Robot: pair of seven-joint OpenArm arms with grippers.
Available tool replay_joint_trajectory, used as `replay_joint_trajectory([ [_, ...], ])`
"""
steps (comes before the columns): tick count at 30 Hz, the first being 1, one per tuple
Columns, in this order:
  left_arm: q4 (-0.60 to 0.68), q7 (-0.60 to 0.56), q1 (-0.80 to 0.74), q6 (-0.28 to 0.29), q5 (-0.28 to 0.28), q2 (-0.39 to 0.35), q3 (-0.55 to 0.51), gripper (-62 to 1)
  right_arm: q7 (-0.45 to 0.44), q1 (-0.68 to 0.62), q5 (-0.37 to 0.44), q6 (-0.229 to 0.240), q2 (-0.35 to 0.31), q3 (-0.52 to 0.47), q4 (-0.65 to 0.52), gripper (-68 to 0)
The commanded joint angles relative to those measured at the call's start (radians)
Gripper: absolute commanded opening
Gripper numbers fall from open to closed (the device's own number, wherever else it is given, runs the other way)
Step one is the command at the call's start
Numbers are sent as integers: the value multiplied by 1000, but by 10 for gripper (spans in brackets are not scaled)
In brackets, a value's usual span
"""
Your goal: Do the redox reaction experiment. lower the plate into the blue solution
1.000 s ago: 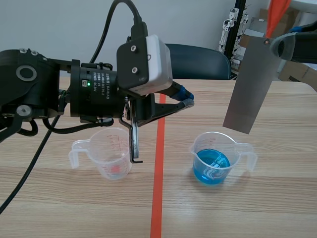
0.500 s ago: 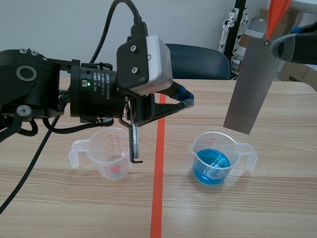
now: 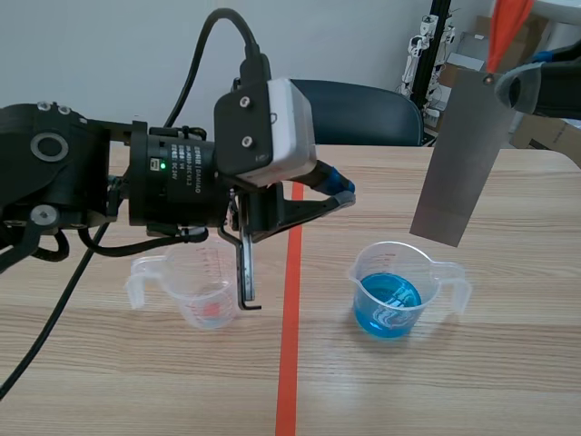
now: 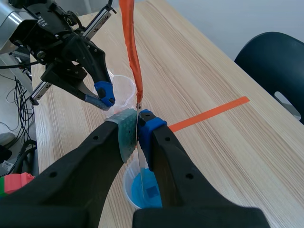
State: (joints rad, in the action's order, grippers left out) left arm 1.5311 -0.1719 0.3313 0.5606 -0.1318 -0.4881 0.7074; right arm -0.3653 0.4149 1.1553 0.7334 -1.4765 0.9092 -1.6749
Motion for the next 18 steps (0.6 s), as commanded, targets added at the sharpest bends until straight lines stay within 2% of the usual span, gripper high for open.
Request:
replay_joint_trajectory([
  [1,5,-11,-23,-19,7,-10,-3,-569,-19,14,15,12,-11,-19,-6,-669],
  [11,5,-32,-152,-45,8,-52,-123,-569,-14,14,14,12,-11,-19,-6,-669],
  [18,5,-137,-286,-52,7,-81,-245,-569,-21,14,15,12,-8,-19,-6,-669],
])
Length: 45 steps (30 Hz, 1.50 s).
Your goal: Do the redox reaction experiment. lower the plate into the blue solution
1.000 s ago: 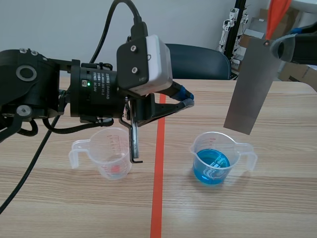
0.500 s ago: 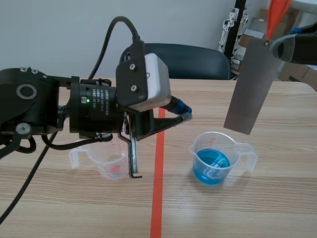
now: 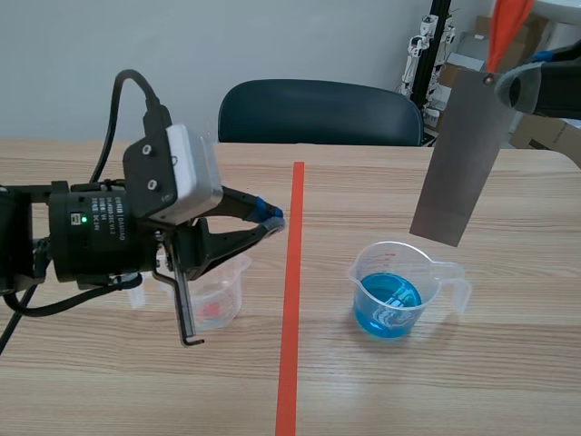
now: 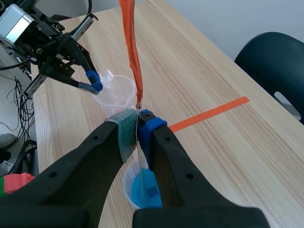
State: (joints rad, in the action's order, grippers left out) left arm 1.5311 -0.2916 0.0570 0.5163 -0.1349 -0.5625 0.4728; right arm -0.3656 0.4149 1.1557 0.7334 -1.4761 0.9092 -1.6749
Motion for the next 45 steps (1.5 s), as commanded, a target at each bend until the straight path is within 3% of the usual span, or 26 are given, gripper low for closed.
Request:
replay_joint_trajectory([
  [1,5,-31,-36,-9,10,-8,-32,-569,-21,14,14,12,-9,-19,-6,-669],
  [11,-1,-214,-274,-18,10,-26,-204,-569,-34,14,14,-34,-1,-19,-6,-669],
  [16,-51,-351,-371,-58,6,-25,-248,-569,-19,14,-50,-34,49,-19,-6,-669],
  [25,-334,-673,-432,-112,-121,16,-251,-569,8,12,-66,-38,104,-19,10,-669],
  [27,-401,-748,-434,-116,-124,25,-251,-569,9,12,-83,-38,117,-19,17,-669],
  [33,-560,-963,-453,-201,-124,42,-251,-569,8,11,-111,-37,146,-19,51,-669],
  [39,-684,-1250,-473,-265,-124,49,-251,-569,8,11,-134,-37,172,-19,87,-669],
  [45,-777,-1262,-480,-327,-120,75,-251,-569,9,11,-149,-37,202,-19,123,-669],
])
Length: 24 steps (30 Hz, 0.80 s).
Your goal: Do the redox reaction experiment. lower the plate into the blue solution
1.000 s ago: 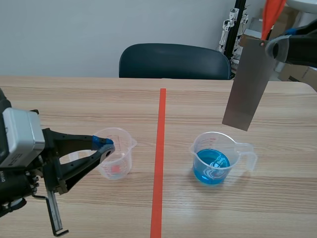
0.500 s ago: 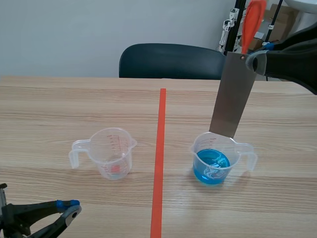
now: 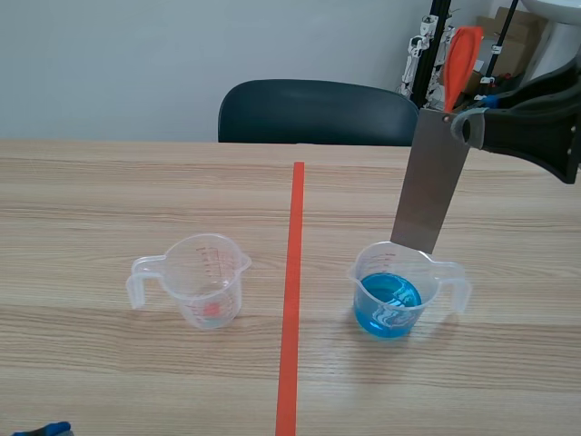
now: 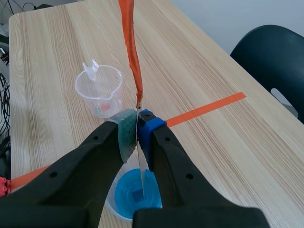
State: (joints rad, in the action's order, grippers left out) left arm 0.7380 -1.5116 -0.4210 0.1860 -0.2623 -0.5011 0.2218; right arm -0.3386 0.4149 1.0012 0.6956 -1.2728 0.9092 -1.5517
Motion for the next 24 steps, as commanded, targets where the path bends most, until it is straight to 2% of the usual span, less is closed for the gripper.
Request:
replay_joint_trajectory([
  [1,6,-42,-2,3,8,20,0,-569,-19,8,0,1,4,-19,8,-669],
  [6,-17,-42,-3,3,5,70,2,-569,-27,-21,-34,1,30,-19,25,-669],
  [8,-24,-42,-2,-3,-14,92,2,-569,-28,-33,-51,1,39,-19,26,-669],
  [11,-24,-42,-2,-43,-71,125,2,-569,-31,-45,-60,1,52,-19,26,-669],
  [15,-24,-42,3,-153,-151,171,2,-569,-43,-55,-81,0,60,-19,27,-669],
  [24,-24,-42,23,-146,-153,217,2,-568,-44,-56,-109,1,125,-19,106,-669],
])
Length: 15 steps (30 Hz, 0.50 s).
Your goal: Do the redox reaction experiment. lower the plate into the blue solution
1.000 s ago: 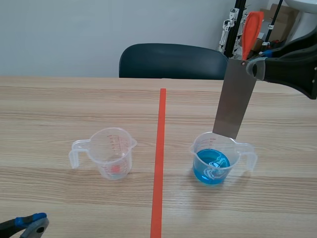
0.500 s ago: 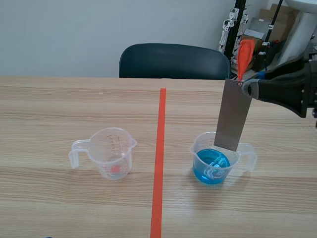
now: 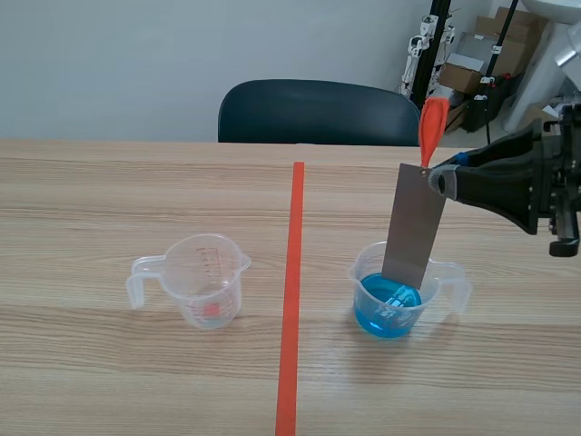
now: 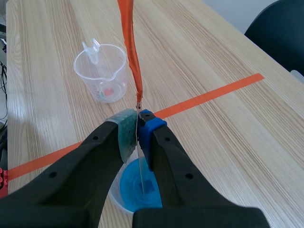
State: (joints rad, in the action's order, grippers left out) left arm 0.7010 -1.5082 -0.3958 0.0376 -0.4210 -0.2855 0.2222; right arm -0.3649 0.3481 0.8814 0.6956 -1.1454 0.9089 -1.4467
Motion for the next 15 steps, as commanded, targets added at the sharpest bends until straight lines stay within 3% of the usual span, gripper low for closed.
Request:
replay_joint_trajectory([
  [1,13,-46,-3,2,6,4,2,-566,-20,11,5,1,6,-19,13,-669],
  [4,13,-46,-3,2,7,13,2,-503,-24,11,-13,1,34,-19,44,-669],
  [9,14,-46,-3,14,15,35,2,-173,-26,11,-46,1,80,-19,83,-669],
  [12,15,-46,-3,15,96,55,2,-11,-27,11,-64,2,105,-19,101,-669],
  [15,15,-46,-3,18,147,64,2,14,-28,11,-86,2,129,-19,117,-669],
])
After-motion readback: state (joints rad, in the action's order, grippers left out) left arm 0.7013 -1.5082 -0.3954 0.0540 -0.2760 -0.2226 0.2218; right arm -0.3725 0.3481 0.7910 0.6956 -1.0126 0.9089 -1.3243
